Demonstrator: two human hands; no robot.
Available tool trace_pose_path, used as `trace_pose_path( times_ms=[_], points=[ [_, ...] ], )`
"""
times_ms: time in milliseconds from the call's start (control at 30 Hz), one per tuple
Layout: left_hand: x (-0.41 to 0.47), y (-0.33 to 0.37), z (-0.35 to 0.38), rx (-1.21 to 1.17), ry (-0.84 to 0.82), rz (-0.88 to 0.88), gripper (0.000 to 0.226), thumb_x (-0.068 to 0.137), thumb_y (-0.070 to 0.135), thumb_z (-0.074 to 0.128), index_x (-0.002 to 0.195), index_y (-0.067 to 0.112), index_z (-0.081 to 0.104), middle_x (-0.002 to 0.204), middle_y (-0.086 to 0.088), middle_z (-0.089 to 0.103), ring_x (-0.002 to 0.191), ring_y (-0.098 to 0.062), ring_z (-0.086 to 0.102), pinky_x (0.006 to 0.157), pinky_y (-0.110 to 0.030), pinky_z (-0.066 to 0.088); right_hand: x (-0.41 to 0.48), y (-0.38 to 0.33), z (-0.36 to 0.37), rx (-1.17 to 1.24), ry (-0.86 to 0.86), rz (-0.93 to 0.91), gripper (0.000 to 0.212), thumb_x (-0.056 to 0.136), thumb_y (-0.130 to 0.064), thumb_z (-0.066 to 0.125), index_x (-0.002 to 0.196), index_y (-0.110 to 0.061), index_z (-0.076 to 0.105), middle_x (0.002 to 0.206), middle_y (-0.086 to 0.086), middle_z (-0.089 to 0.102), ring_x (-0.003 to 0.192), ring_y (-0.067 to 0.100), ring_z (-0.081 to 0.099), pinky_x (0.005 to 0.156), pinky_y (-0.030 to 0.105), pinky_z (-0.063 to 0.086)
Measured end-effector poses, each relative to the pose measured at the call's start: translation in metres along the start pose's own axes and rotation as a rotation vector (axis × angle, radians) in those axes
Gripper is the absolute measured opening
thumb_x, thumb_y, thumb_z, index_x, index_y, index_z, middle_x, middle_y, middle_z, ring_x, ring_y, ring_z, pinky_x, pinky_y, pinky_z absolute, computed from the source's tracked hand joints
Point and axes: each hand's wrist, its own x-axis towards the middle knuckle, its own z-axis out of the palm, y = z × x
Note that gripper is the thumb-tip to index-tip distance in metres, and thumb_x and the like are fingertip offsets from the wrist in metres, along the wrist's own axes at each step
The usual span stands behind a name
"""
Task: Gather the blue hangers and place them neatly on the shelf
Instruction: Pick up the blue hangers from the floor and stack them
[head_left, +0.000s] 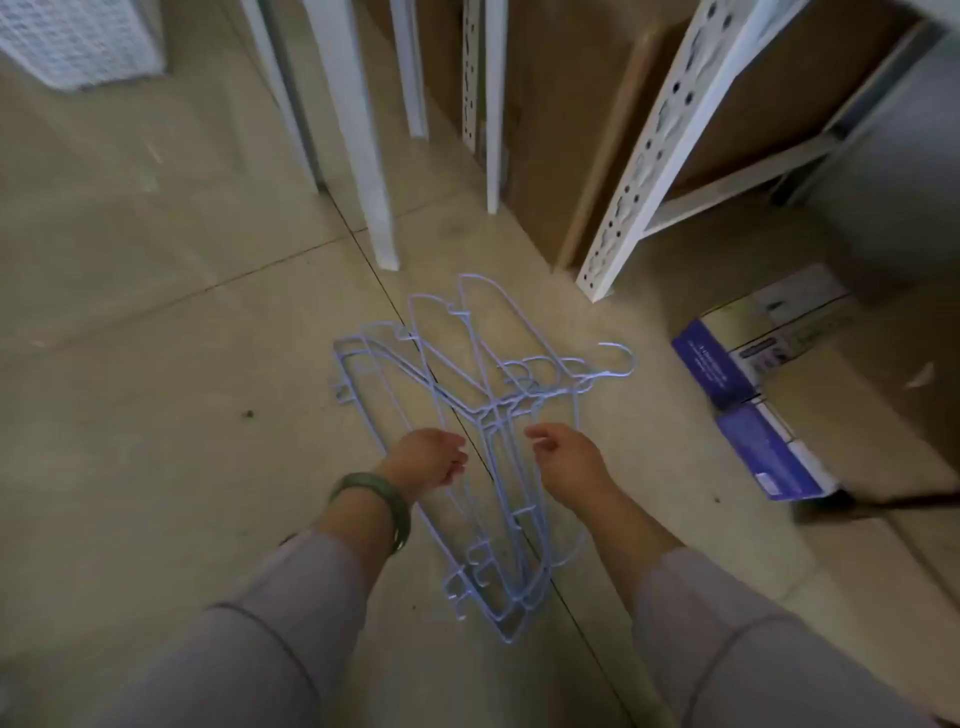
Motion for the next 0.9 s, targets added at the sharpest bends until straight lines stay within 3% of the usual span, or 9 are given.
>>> trace_pose_path(
  times_ms=[167, 367, 433, 500, 633, 700, 767, 867, 900],
  points=[
    [0.041, -0.017, 0.012, 0.049, -0.018, 0.044, 0.032, 0.095, 0.013, 0.047, 0.119, -0.005, 0.057, 0.072, -0.004, 0.058, 0.057, -0.014, 0.053, 0.05, -0.017, 0.046, 0.033, 0.041, 0.017, -0.349, 0.247, 0.233, 0.049, 0.087, -0.009, 0.05, 0.134, -0.019, 0.041, 0.129, 0.019, 0.048, 0.118, 0.034, 0.05, 0.1, 0.037, 0.042],
    [0.044, 0.009, 0.027, 0.055, -0.046, 0.172, 0.016, 0.093, 0.011, 0.049, 0.104, 0.004, 0.058, 0.072, -0.004, 0.058, 0.059, -0.013, 0.054, 0.051, -0.016, 0.048, 0.047, 0.059, 0.003, -0.147, 0.296, 0.184, 0.041, 0.084, -0.002, 0.047, 0.125, -0.009, 0.052, 0.123, 0.021, 0.058, 0.114, 0.037, 0.056, 0.096, 0.037, 0.045],
    [0.041, 0.018, 0.033, -0.02, -0.059, 0.223, 0.018, 0.094, 0.007, 0.047, 0.109, 0.006, 0.056, 0.072, -0.004, 0.057, 0.061, -0.012, 0.053, 0.049, -0.012, 0.047, 0.048, 0.05, -0.004, 0.027, 0.364, 0.145, 0.032, 0.085, -0.009, 0.047, 0.114, -0.009, 0.061, 0.115, 0.021, 0.065, 0.107, 0.037, 0.06, 0.094, 0.039, 0.048],
    [0.042, 0.02, 0.037, -0.021, -0.07, 0.285, 0.032, 0.09, 0.007, 0.054, 0.122, 0.004, 0.055, 0.081, -0.005, 0.061, 0.07, -0.013, 0.057, 0.063, -0.014, 0.051, 0.041, 0.039, -0.003, 0.124, 0.428, 0.053, 0.025, 0.091, -0.019, 0.046, 0.097, -0.005, 0.066, 0.1, 0.021, 0.069, 0.095, 0.035, 0.063, 0.085, 0.039, 0.048],
    [0.036, 0.025, 0.044, -0.053, -0.145, 0.362, 0.055, 0.085, 0.009, 0.063, 0.136, 0.007, 0.043, 0.114, -0.007, 0.06, 0.096, -0.017, 0.06, 0.087, -0.026, 0.049, 0.009, 0.026, 0.022, 0.115, 0.402, -0.23, 0.039, 0.094, -0.026, 0.044, 0.056, -0.018, 0.042, 0.056, 0.005, 0.048, 0.062, 0.026, 0.049, 0.061, 0.037, 0.039],
    [0.031, 0.036, 0.043, -0.265, -0.227, 0.324, 0.033, 0.088, 0.01, 0.059, 0.12, 0.007, 0.053, 0.092, -0.005, 0.066, 0.072, -0.011, 0.066, 0.072, -0.021, 0.055, -0.003, 0.02, 0.035, 0.128, 0.355, -0.343, 0.04, 0.091, -0.033, 0.041, 0.053, -0.018, 0.042, 0.049, -0.002, 0.042, 0.056, 0.025, 0.046, 0.057, 0.035, 0.035],
    [0.024, 0.045, 0.039, -0.378, -0.197, 0.311, 0.008, 0.093, 0.013, 0.051, 0.095, 0.012, 0.058, 0.055, 0.004, 0.058, 0.04, -0.004, 0.051, 0.043, -0.017, 0.047, -0.003, 0.014, 0.04, 0.225, 0.268, -0.36, 0.045, 0.091, -0.035, 0.04, 0.052, -0.018, 0.05, 0.047, 0.0, 0.047, 0.05, 0.024, 0.049, 0.056, 0.036, 0.041],
    [0.02, 0.049, 0.023, -0.368, -0.004, 0.417, 0.022, 0.098, 0.017, 0.037, 0.091, 0.013, 0.057, 0.036, 0.01, 0.042, 0.028, -0.003, 0.033, 0.033, -0.013, 0.028, 0.007, 0.012, 0.033, 0.499, 0.211, -0.111, 0.042, 0.095, -0.033, 0.042, 0.059, -0.019, 0.06, 0.055, 0.006, 0.059, 0.051, 0.024, 0.054, 0.06, 0.04, 0.049],
    [0.018, 0.051, 0.017, -0.358, 0.047, 0.464, 0.025, 0.099, 0.019, 0.035, 0.087, 0.015, 0.057, 0.033, 0.01, 0.043, 0.027, -0.003, 0.032, 0.033, -0.012, 0.026, 0.014, 0.017, 0.028, 0.4, 0.25, -0.047, 0.033, 0.094, -0.033, 0.044, 0.075, -0.017, 0.065, 0.07, 0.01, 0.067, 0.065, 0.028, 0.061, 0.069, 0.042, 0.051]
  ],
)
